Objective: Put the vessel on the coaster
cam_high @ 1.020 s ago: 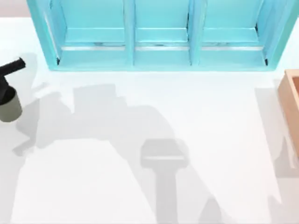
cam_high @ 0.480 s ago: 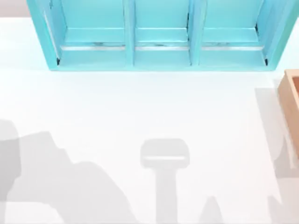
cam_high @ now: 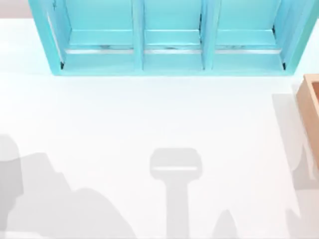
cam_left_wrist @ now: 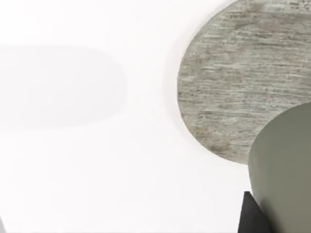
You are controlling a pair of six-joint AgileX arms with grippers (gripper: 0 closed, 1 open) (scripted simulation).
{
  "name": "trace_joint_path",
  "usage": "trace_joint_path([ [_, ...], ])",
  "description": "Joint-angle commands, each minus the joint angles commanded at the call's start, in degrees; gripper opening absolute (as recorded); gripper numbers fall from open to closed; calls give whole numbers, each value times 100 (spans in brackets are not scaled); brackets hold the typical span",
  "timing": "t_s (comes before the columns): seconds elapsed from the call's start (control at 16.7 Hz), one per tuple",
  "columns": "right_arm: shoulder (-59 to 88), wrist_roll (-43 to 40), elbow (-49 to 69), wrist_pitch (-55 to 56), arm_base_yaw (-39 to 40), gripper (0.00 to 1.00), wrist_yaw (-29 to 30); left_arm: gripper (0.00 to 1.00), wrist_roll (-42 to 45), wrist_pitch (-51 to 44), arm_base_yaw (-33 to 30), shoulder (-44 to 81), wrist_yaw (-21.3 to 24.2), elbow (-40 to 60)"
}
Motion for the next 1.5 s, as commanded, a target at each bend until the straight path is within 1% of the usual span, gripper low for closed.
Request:
trace_joint_path([
  [0.12,0,0,0,0,0,100,0,0,1,19,-29,26,-4,-2],
  [0.24,0,0,0,0,0,100,0,0,-7,233,-28,54,4,-198],
  [0.6,0,0,0,0,0,100,0,0,-17,1419,-26,260,3,-1146],
  [0.9,0,0,0,0,0,100,0,0,-18,1489,-22,280,3,-1210],
  [1.5,0,0,0,0,0,100,0,75,-18,1489,-22,280,3,-1210],
])
